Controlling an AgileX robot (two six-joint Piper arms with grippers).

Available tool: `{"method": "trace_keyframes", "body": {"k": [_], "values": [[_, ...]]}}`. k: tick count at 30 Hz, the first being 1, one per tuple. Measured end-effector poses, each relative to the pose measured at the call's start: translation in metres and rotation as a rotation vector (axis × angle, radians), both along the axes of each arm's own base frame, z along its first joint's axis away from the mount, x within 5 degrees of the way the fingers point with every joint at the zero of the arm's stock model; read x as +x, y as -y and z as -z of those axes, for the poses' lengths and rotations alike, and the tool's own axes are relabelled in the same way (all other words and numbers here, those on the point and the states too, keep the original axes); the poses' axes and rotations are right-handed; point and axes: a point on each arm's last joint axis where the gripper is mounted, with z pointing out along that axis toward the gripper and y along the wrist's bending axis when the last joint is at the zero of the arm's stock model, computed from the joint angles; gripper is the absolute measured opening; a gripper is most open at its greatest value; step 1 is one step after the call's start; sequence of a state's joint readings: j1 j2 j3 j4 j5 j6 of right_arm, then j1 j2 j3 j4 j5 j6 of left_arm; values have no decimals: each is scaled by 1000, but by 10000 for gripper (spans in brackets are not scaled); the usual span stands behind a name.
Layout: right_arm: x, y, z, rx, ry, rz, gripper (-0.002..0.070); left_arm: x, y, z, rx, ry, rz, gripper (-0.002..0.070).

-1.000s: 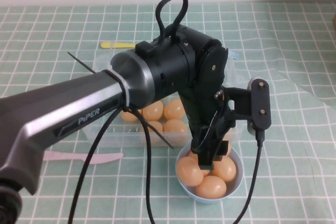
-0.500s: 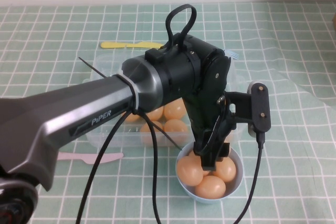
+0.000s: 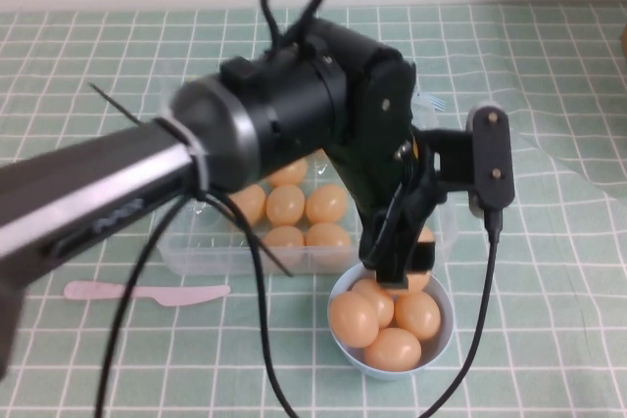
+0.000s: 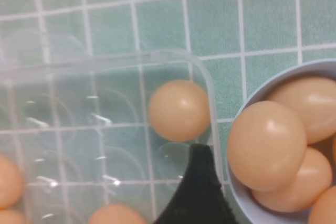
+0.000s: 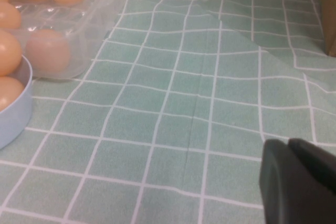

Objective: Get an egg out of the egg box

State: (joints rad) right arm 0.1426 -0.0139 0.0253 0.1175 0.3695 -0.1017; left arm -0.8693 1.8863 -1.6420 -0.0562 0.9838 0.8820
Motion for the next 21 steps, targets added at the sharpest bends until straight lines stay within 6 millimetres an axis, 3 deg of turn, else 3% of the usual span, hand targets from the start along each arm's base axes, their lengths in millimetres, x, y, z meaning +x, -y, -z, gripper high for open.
{"method": "trace_keyframes", "body": {"k": [4, 7, 10, 12, 16, 21], "values": [[0, 0, 0, 0, 0, 0, -17, -9, -10, -33, -70, 37, -27, 447], [0, 0, 0, 0, 0, 0, -17, -18, -22, -60, -156, 30, -132, 300], [0, 0, 0, 0, 0, 0, -17, -26, -42, -84, -233, 22, -217, 110], [0, 0, 0, 0, 0, 0, -17, -29, -58, -92, -285, 24, -273, 46], [0, 0, 0, 0, 0, 0, -17, -38, -95, -96, -406, 36, -381, 8], [0, 0, 0, 0, 0, 0, -17, -69, -143, -91, -607, 126, -476, 0]]}}
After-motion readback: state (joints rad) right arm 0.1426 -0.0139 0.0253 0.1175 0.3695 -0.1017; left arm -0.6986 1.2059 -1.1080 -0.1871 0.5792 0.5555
